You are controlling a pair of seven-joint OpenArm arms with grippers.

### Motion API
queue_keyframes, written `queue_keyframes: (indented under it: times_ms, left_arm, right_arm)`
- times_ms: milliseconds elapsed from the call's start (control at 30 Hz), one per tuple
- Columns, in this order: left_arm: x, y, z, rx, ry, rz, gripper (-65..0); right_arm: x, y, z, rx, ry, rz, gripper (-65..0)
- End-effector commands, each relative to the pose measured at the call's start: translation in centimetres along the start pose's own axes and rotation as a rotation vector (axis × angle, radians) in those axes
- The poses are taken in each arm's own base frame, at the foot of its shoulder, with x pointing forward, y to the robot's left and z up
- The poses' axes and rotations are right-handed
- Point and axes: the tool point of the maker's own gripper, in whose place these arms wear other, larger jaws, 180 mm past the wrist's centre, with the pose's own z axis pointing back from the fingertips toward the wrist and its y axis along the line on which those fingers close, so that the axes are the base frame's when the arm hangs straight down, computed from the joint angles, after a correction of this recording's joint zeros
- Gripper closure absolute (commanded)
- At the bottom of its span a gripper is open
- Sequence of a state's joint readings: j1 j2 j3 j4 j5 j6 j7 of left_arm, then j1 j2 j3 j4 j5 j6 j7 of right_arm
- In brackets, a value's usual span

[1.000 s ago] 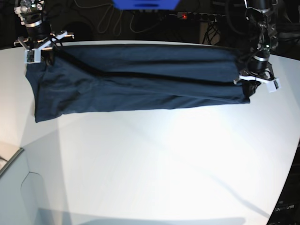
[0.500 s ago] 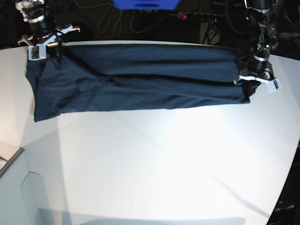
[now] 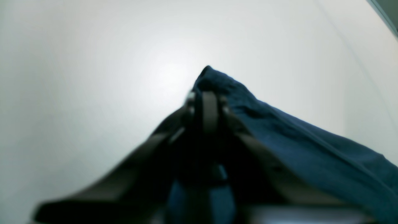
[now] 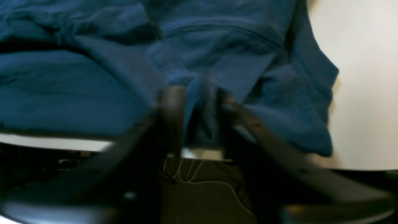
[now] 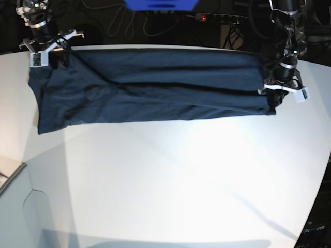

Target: Layout the t-shirt on the table in an organized manner, then fold the t-shirt properly

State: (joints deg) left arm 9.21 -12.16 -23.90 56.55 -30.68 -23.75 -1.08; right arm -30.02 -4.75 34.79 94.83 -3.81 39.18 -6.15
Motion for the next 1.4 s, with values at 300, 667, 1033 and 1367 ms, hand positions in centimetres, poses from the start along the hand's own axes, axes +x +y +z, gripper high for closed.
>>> queue_keyframes:
  times_ms: [300,667,1033,1367]
  left_arm:
    - [0.3,0.3,1.8,-0.010,-0.016,-0.024,-48.3]
    - [-4.0,-1.0,3.1,-0.010,0.049,0.033,-39.0]
    - [-4.3,-2.1,2.7,-0.038,0.057,0.034,-5.8]
    - [2.2,-3.9,1.2,-0.083,-0.100,-0.004,-0.3]
  right_arm:
    - [2.5,-0.4,-0.5,0.000,-0.082,0.005,-36.1]
    - [3.5,-0.2,-1.3,0.004,-0.109,-0.006,-36.1]
    - [3.5,-0.2,-1.3,0.004,-0.109,-0.006,-36.1]
    - [2.8,-0.2,-4.2,0.023,-0.101,-0.075,-36.1]
